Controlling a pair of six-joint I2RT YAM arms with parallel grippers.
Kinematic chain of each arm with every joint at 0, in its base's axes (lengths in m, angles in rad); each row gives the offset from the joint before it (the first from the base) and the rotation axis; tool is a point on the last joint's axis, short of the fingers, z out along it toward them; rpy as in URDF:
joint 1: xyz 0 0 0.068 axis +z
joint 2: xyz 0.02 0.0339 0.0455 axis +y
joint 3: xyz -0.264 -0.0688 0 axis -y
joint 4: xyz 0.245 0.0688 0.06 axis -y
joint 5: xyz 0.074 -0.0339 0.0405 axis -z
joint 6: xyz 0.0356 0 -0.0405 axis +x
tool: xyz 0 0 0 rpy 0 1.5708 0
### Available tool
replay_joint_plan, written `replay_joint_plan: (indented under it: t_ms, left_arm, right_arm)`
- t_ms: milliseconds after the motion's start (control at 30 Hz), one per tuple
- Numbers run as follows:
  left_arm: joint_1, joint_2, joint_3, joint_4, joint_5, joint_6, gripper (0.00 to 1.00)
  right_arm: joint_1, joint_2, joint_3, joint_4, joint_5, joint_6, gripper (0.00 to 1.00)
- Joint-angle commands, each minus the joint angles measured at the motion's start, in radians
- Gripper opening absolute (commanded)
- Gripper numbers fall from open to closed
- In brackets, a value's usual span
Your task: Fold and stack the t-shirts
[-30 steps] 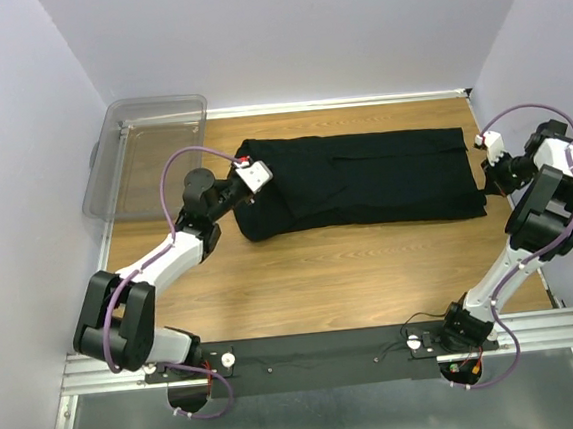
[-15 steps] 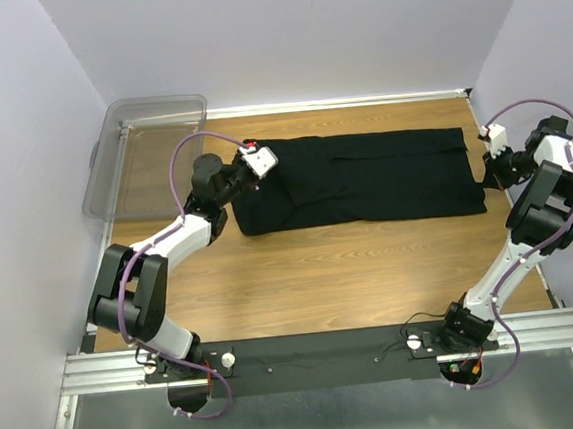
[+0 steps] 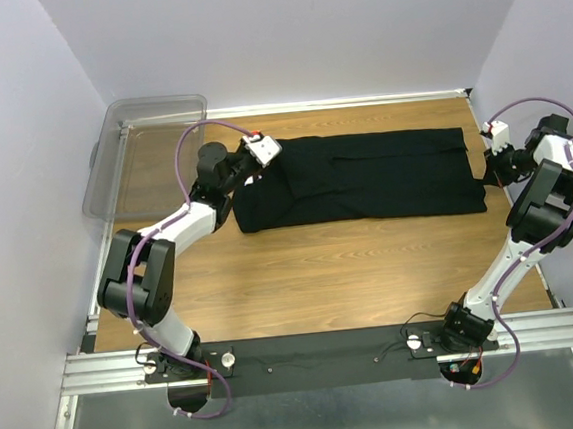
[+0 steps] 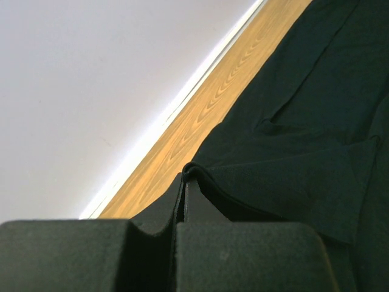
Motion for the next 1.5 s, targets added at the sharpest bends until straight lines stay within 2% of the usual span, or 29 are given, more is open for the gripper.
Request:
replay_joint_plan:
  t_ms: [0,733,1467]
  left_arm:
    - [0.010,0.038,0.063,-0.011,-0.015,0.031,0.00]
    - [0.010,0.144,0.197,-0.074,-0.023,0.055,0.00]
    - [0.011,0.168,0.223,-0.077,-0.018,0.037,0.00]
  right_arm:
    - [-0.010,0.027,0.027,0.037,-0.019,0.028,0.01]
    - [-0.008,0.053,0.034,0.098,-0.022,0.128,0.02]
    - [-0.008,0.070,0.038,0.150,0.007,0.172,0.04]
